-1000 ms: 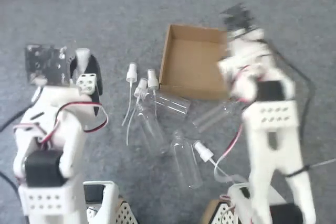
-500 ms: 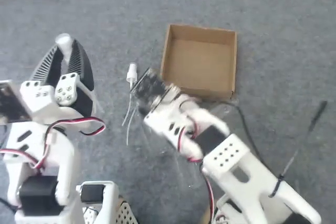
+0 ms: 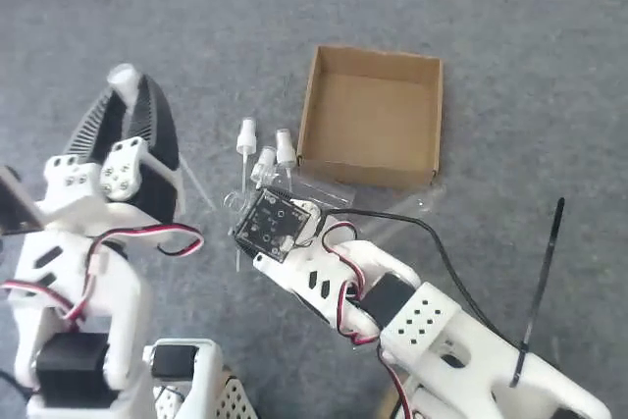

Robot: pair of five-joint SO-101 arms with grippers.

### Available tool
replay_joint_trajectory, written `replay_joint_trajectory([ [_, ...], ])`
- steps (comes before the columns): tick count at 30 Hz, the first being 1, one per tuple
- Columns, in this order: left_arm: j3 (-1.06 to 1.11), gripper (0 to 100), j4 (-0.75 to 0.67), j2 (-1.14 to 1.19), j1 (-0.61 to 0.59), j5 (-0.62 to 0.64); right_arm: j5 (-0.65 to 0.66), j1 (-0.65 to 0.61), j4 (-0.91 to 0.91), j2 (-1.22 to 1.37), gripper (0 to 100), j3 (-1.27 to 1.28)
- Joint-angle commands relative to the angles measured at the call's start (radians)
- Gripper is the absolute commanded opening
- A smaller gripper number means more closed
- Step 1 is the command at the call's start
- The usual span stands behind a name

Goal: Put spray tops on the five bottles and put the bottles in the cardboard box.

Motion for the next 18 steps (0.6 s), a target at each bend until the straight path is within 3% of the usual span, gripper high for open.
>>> replay_joint_trajectory([
  [1, 0.025, 1, -0.068, 0.0, 0.055, 0.009, -0.012, -0.01, -0.028, -0.05, 0.6, -0.011],
  [5, 0.097, 1, -0.149, -0.008, 0.063, 0.008, -0.012, -0.01, -0.028, -0.054, 0.6, 0.006],
  [18, 0.119, 1, -0.172, -0.009, 0.032, 0.005, -0.012, -0.01, -0.028, -0.054, 0.6, 0.02],
])
